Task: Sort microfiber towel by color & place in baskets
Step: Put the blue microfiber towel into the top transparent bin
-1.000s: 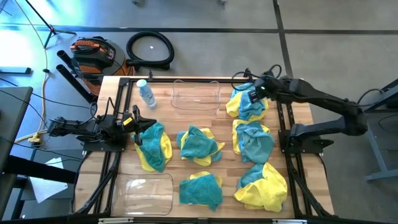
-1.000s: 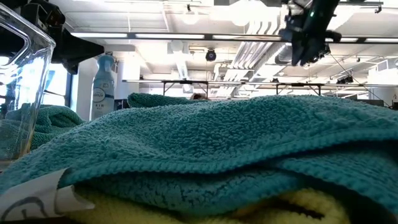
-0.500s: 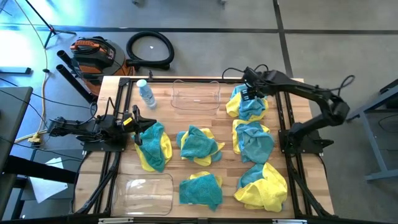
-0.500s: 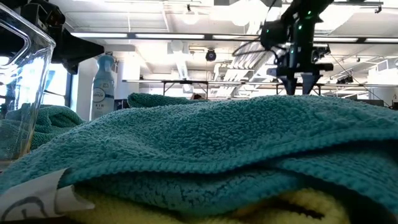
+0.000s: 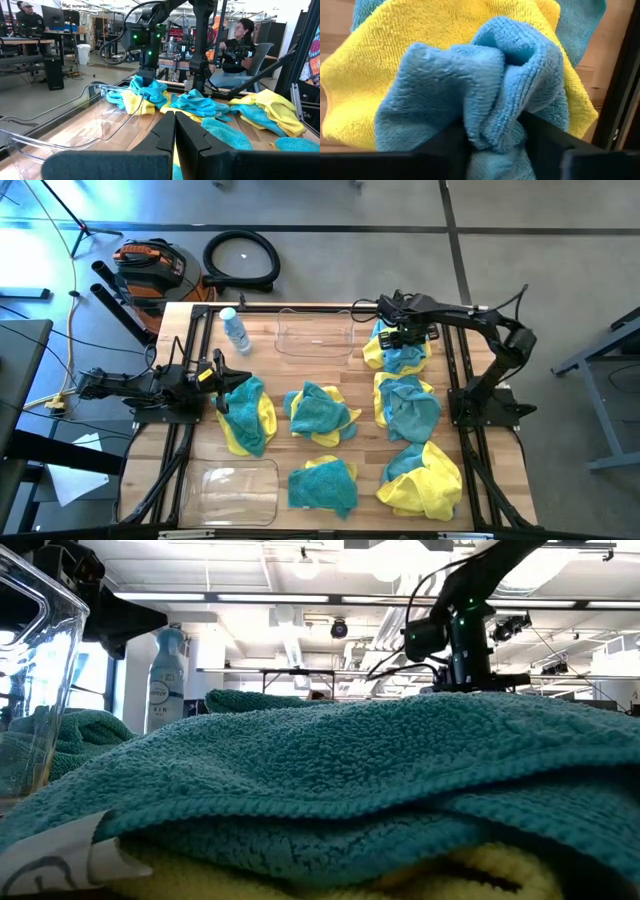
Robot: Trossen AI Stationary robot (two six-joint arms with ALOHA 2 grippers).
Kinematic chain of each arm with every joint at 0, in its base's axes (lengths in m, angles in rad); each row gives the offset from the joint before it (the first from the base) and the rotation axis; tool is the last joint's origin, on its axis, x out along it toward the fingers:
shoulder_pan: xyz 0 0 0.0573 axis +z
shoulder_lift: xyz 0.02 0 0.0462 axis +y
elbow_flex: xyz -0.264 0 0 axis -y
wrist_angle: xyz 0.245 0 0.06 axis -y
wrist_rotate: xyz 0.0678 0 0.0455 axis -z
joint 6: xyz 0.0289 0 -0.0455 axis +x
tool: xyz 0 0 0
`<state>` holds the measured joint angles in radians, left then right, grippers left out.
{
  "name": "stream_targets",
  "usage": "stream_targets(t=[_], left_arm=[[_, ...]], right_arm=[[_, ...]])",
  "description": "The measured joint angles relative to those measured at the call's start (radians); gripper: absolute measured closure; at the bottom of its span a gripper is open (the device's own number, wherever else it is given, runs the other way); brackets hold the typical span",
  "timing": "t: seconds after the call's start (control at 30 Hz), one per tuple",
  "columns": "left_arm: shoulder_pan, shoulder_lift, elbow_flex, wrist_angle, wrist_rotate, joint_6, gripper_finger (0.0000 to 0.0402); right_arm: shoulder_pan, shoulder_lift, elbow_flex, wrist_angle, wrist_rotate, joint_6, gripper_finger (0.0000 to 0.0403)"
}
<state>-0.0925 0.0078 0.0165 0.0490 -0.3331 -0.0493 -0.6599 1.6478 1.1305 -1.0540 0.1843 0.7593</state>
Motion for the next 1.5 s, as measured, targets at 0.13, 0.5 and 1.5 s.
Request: stream_targets(t=[0.13, 0.5, 1.5], left_arm=[[0.0, 0.0, 0.0, 0.0, 0.0, 0.0, 0.0402], [0.0, 0.0, 0.0, 0.0, 0.0, 0.0, 0.0401], [0.0, 0.0, 0.0, 0.0, 0.0, 0.0, 0.0402]], right_arm=[[0.005, -0.017, 0.0, -0.009, 0.002, 0.004, 0.0355], [0.022, -0.22, 0.09, -0.142, 0.054, 0.01, 0.0397], [0.346, 0.193, 0.981, -0.069, 0.121, -0.196, 0.0402]])
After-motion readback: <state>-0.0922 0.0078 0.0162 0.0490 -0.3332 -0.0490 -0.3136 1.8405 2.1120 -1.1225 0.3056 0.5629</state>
